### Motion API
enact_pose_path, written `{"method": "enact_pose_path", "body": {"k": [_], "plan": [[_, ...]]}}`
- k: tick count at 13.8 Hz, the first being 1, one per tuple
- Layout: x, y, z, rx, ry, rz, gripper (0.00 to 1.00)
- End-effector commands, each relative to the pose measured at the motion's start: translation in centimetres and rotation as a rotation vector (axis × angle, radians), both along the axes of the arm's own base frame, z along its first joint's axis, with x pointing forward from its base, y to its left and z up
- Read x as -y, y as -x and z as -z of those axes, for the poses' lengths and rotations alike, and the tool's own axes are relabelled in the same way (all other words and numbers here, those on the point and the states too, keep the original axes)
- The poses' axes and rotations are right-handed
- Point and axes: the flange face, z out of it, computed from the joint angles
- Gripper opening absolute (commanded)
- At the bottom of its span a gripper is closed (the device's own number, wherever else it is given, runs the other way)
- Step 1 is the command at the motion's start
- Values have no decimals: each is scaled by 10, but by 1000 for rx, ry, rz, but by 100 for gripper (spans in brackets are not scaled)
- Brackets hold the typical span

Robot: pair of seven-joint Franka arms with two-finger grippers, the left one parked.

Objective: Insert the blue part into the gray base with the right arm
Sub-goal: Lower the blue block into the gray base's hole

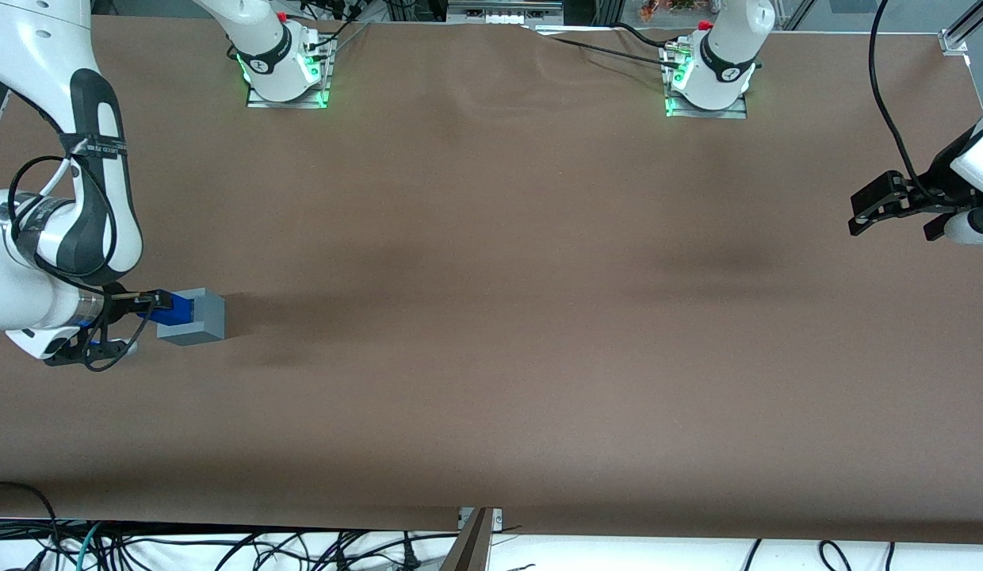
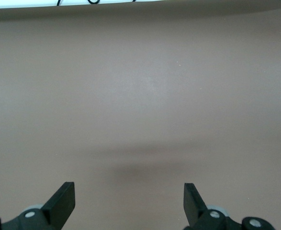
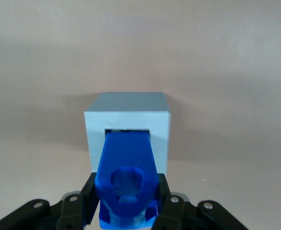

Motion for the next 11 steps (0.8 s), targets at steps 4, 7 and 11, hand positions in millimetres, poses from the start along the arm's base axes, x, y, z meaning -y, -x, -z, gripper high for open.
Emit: {"method": "enact_pose_path", "body": {"k": [4, 7, 11], "plan": [[-9, 12, 32, -53, 3, 5, 34], [-9, 9, 30, -34, 7, 6, 34], [-7, 5, 25, -14, 40, 30, 36]]}}
